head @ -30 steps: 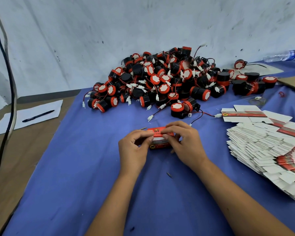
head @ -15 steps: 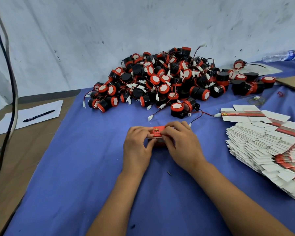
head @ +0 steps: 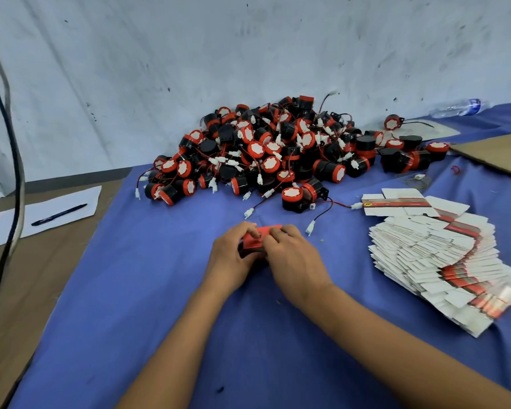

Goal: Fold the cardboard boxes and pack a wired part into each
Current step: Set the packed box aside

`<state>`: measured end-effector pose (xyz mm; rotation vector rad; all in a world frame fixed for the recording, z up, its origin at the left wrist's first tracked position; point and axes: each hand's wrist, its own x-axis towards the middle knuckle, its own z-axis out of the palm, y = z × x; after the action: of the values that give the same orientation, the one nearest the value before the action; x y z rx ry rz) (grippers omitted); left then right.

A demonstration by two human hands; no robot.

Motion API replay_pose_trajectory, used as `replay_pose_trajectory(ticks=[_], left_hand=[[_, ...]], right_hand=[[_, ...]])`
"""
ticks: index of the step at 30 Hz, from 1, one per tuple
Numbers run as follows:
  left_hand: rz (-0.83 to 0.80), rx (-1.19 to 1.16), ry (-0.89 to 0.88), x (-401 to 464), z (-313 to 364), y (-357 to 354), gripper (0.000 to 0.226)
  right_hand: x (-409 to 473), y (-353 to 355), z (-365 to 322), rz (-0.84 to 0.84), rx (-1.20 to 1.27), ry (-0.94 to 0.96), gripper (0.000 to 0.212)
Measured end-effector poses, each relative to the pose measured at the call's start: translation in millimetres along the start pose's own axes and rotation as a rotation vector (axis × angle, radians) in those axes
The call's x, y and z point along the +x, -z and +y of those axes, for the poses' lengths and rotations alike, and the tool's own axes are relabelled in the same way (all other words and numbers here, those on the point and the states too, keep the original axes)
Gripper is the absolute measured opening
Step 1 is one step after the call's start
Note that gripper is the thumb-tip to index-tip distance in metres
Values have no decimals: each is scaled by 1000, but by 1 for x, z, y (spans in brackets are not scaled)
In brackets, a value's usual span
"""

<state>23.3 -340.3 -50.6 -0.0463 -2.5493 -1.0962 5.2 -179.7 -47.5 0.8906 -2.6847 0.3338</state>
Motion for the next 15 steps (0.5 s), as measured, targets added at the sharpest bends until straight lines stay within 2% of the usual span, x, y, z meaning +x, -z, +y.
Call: replay_pose_trajectory(ticks=[3,7,9,11,13,15], left_hand=[[21,-19,-42,-4,16,5,42],[84,-220,-116,0,72,-10,21],[103,-344,-187,7,128,-31,9],[74,-489,-280,14,194,-62,14],[-19,-622,-384,14,262,-97,21],[-168,-704,-489,3,327,-130,21]], right_hand=[[-14,11,4,12,72,12,41],[-39,58,33,200,138,-129,41],[-57,102,59,360,131,-240,43],[-85,157,93,516,68,-399,40],[-123,216,129,527,-47,-604,38],[-171,273,161,442,-165,-822,37]])
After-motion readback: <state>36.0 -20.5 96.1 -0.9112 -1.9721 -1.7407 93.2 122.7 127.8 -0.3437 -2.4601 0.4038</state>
